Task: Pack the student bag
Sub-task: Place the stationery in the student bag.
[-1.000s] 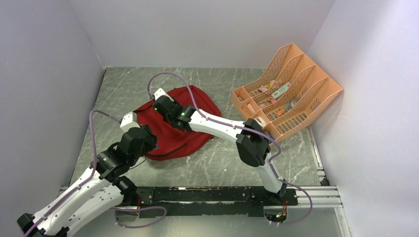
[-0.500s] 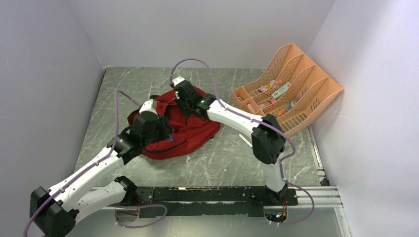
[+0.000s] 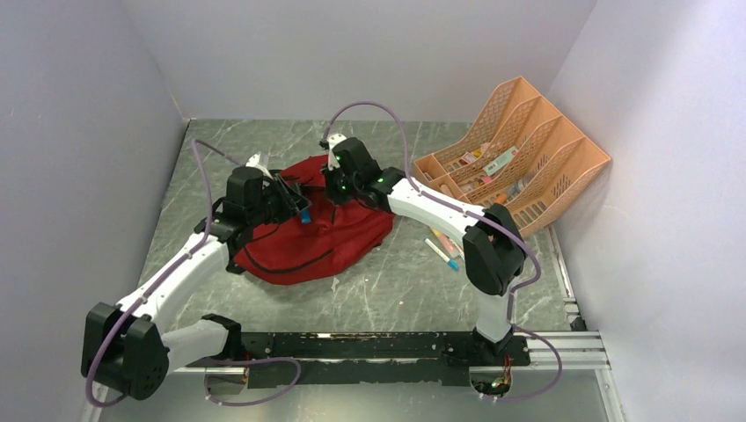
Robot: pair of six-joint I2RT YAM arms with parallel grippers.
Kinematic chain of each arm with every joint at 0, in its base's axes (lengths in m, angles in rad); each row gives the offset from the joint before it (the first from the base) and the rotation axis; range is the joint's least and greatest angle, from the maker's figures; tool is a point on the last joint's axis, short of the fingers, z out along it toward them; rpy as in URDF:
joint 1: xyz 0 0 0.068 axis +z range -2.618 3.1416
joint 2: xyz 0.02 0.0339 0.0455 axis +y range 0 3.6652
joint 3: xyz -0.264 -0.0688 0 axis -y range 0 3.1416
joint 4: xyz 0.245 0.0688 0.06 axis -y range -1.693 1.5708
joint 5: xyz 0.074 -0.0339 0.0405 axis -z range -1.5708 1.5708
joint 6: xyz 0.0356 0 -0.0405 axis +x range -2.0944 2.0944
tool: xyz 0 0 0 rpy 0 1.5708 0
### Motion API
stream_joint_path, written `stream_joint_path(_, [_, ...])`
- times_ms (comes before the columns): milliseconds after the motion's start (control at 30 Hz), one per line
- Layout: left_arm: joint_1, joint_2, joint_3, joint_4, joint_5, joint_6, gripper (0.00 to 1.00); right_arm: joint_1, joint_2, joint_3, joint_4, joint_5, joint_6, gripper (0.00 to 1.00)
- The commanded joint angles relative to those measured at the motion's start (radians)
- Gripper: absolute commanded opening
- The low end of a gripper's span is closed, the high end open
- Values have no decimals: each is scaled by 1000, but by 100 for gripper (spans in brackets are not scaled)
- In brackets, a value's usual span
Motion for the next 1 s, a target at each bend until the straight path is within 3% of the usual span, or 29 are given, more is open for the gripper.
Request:
stream_joint_path(0, [9, 56, 58, 138, 151, -47, 8, -9, -63, -11, 64, -29, 26, 0])
stream_joint_path(400, [4, 120, 20, 173, 207, -88, 8, -10, -86, -38, 80, -30, 33, 0])
stream_joint_path(967, [-79, 96, -120, 217, 181, -122, 9, -10, -97, -64, 106, -26, 48, 0])
